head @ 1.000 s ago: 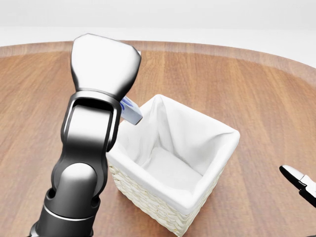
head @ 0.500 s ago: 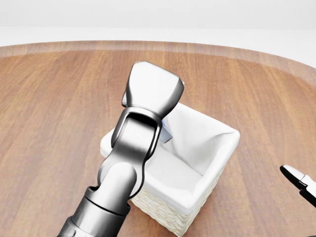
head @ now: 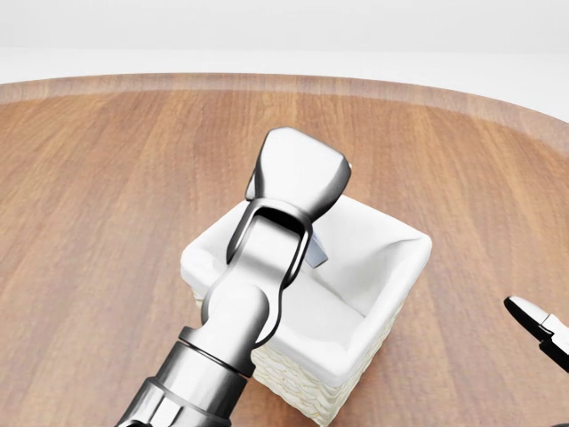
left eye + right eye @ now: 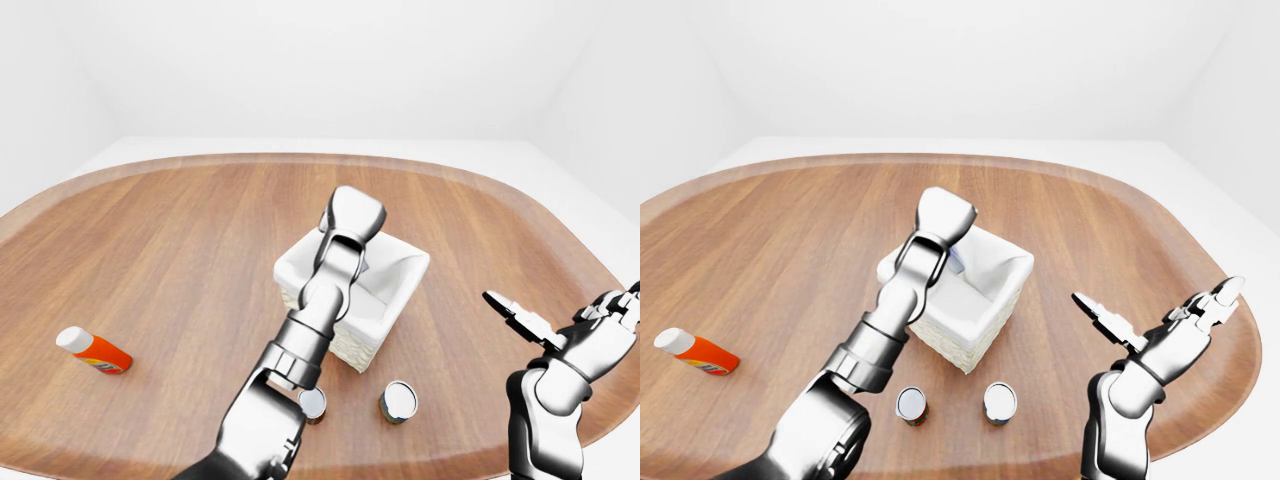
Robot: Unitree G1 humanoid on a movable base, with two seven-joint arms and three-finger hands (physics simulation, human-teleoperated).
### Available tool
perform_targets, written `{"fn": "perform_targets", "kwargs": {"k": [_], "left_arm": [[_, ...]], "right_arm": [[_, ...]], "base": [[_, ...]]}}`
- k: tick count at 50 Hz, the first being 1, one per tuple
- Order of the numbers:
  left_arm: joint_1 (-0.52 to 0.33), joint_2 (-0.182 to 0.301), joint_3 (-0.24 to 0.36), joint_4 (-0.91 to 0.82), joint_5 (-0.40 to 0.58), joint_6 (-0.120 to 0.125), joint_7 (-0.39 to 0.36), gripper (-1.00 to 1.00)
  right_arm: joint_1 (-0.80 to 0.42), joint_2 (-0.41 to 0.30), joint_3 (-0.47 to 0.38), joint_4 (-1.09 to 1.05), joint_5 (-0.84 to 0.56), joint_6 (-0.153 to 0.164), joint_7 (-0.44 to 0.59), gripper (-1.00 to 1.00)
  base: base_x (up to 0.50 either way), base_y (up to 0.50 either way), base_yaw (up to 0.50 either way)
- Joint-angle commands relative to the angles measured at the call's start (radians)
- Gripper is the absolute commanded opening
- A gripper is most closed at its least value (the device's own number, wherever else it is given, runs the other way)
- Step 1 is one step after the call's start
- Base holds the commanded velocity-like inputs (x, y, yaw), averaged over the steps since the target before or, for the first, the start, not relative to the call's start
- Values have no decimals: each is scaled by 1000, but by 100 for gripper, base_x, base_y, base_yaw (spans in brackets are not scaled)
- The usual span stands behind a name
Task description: Pick up the alphabet soup and the cream cheese box, and put them in the basket.
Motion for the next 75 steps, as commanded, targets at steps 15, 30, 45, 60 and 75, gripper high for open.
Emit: {"fn": "perform_targets", "kwargs": {"k": [15, 30, 45, 60, 75], "left_arm": [[-7, -6, 15, 30, 18, 0, 34, 4], [41, 11, -36, -150, 50, 0, -94, 100], [-19, 27, 14, -337, 50, 0, -152, 100], [-40, 89, 103, -433, -25, 0, -192, 100], [25, 181, 168, -591, -141, 0, -204, 100]], "right_arm": [[5, 3, -2, -15, 3, 0, 0, 100], [1, 1, -1, -1, 0, 0, 0, 100], [0, 0, -1, -6, 2, 0, 0, 100], [-3, -2, -1, 4, 2, 0, 0, 100], [2, 0, -1, -13, 3, 0, 0, 100]], "base": [[0, 0, 0], [0, 0, 0], [0, 0, 0], [0, 0, 0], [0, 0, 0]]}}
